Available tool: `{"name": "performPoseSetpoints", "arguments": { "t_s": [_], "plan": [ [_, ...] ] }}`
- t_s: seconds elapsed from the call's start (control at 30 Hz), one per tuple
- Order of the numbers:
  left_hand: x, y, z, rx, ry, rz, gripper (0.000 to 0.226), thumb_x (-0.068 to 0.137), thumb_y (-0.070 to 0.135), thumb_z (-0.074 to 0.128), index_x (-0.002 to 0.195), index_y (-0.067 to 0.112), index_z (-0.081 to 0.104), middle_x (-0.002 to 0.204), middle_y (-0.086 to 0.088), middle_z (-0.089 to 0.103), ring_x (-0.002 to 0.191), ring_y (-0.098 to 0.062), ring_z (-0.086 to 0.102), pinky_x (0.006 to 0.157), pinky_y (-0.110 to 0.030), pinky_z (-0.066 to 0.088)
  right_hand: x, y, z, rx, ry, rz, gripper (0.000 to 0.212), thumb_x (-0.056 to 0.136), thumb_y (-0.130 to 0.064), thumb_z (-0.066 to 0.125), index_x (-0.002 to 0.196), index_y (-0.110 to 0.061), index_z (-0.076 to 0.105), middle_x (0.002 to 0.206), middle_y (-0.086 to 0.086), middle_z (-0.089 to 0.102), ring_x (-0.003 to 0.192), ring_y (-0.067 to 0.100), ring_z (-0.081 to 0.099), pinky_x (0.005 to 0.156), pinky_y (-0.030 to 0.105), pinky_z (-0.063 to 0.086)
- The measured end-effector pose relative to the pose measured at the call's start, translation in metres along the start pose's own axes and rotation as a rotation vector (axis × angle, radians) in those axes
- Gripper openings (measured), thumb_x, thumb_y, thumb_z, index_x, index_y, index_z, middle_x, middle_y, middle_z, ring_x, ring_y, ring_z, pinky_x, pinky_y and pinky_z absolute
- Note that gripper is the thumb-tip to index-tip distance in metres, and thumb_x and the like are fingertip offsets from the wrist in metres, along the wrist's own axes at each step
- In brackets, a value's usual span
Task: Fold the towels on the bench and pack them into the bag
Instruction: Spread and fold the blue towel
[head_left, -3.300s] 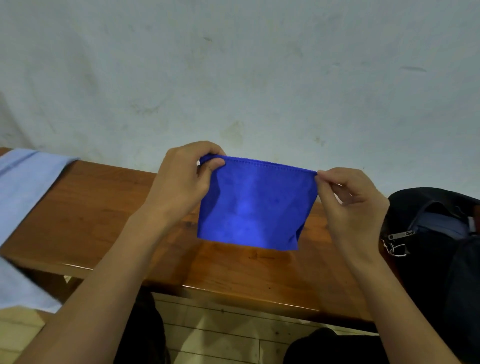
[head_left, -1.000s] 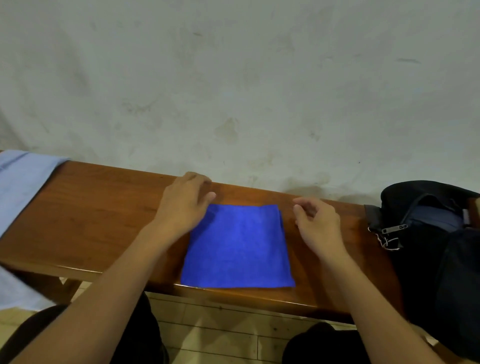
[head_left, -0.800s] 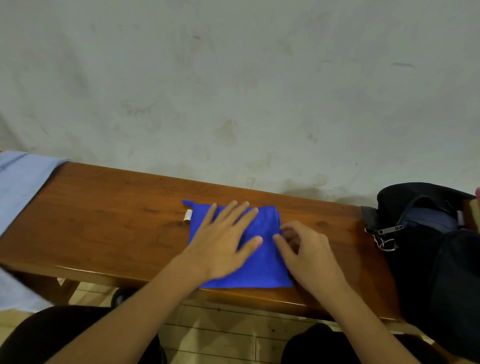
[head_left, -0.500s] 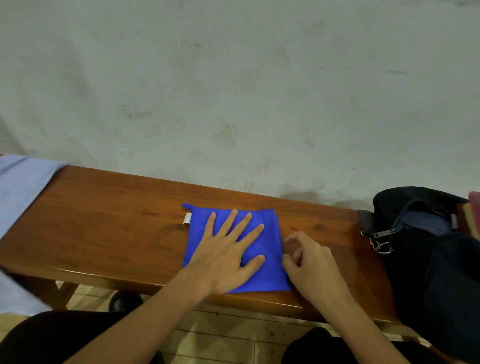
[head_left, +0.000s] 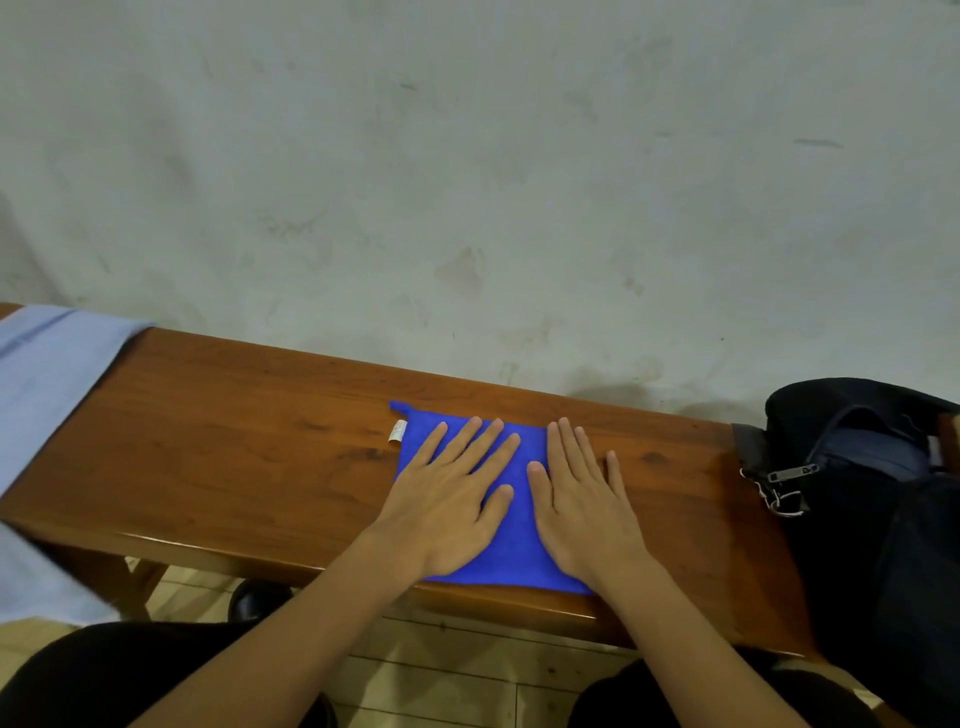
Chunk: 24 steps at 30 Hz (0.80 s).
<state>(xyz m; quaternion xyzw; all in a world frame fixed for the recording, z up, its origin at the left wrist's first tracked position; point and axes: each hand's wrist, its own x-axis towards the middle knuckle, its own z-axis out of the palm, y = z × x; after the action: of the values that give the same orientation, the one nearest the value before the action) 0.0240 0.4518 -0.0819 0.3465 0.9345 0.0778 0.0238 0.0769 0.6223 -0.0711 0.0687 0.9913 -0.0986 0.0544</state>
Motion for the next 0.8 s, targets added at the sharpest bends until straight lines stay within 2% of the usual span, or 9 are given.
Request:
{"name": "performPoseSetpoints", "arguments": {
  "t_s": [0.1,0.2,0.3,0.4,0.5,0.6,0.7,0.77,0.8],
  "plan": [
    [-0.003,-0.019,-0.003,0.001,-0.011,-0.095,0.074,0.087,0.064,-0.01,0.154,0.033,-0.013,0.163,0.008,-0.014,0.148,-0.011,-0.019,0.123,-0.038,-0.01,-0.005,-0.003,-0.005,-0.017,-0.046,0.069,0.082,0.092,-0.063,-0.008,0.156,-0.012,-0.014,0.166,0.004,-0.014,0.153,0.016,-0.011,0.122,0.038,-0.006],
    [-0.012,-0.039,-0.01,-0.05,0.014,-0.211,0.087,0.082,0.072,-0.005,0.158,0.029,0.0,0.165,0.007,-0.001,0.151,-0.012,-0.009,0.123,-0.041,-0.005,-0.018,-0.005,-0.016,-0.033,-0.005,0.137,0.085,0.097,-0.063,0.013,0.158,-0.006,-0.004,0.166,0.008,0.009,0.153,0.021,0.008,0.121,0.032,0.02],
    [-0.018,-0.054,-0.025,-0.296,0.117,-0.301,0.086,0.083,0.075,0.042,0.149,0.022,0.034,0.151,0.003,0.04,0.14,-0.015,0.033,0.118,-0.038,0.026,-0.023,-0.004,-0.022,0.148,0.089,0.153,0.069,0.1,-0.047,0.051,0.152,-0.011,0.026,0.143,0.002,0.049,0.131,0.02,0.046,0.095,0.029,0.049],
    [-0.016,-0.057,-0.038,-0.464,0.111,-0.404,0.068,0.081,0.045,0.076,0.139,0.022,0.049,0.131,0.001,0.057,0.121,-0.017,0.051,0.097,-0.032,0.045,-0.018,-0.001,-0.022,0.398,0.155,0.169,0.028,0.091,-0.037,0.068,0.111,-0.019,0.059,0.102,-0.004,0.065,0.088,0.013,0.061,0.064,0.022,0.047],
    [-0.014,-0.054,-0.04,-0.451,0.104,-0.492,0.052,0.083,0.04,0.075,0.127,0.019,0.057,0.1,0.006,0.061,0.091,-0.012,0.058,0.07,-0.023,0.048,-0.014,0.001,-0.018,0.497,0.146,0.177,0.023,0.087,-0.033,0.071,0.08,-0.013,0.061,0.075,0.001,0.063,0.067,0.016,0.061,0.055,0.032,0.049],
    [-0.015,-0.052,-0.036,-0.427,0.198,-0.542,0.055,0.088,0.039,0.07,0.135,0.019,0.048,0.081,0.007,0.062,0.076,-0.007,0.058,0.065,-0.023,0.047,-0.014,0.004,-0.02,0.607,0.172,0.146,0.024,0.091,-0.032,0.069,0.081,-0.011,0.062,0.075,0.001,0.064,0.068,0.017,0.061,0.054,0.025,0.045],
    [-0.016,-0.043,-0.038,-0.38,0.223,-0.561,0.066,0.091,0.049,0.06,0.145,0.022,0.033,0.099,0.001,0.066,0.088,-0.014,0.064,0.077,-0.033,0.055,-0.014,0.001,-0.023,0.826,0.225,0.077,0.017,0.096,-0.027,0.064,0.087,-0.013,0.059,0.081,0.002,0.065,0.072,0.018,0.062,0.059,0.028,0.049],
    [-0.019,-0.029,-0.04,-0.34,0.29,-0.497,0.06,0.092,0.055,0.056,0.141,0.026,0.037,0.121,0.004,0.057,0.104,-0.015,0.059,0.08,-0.031,0.053,-0.015,-0.004,-0.028,0.968,0.247,0.056,0.011,0.097,-0.026,0.062,0.093,-0.016,0.061,0.085,0.003,0.068,0.077,0.02,0.066,0.067,0.039,0.056],
    [-0.021,-0.02,-0.04,-0.366,0.353,-0.441,0.053,0.091,0.056,0.055,0.135,0.028,0.043,0.12,0.009,0.053,0.104,-0.012,0.057,0.079,-0.029,0.051,-0.015,-0.007,-0.031,1.018,0.262,0.055,0.009,0.097,-0.026,0.062,0.096,-0.017,0.061,0.087,0.002,0.069,0.078,0.021,0.068,0.068,0.041,0.057]
  ]
}}
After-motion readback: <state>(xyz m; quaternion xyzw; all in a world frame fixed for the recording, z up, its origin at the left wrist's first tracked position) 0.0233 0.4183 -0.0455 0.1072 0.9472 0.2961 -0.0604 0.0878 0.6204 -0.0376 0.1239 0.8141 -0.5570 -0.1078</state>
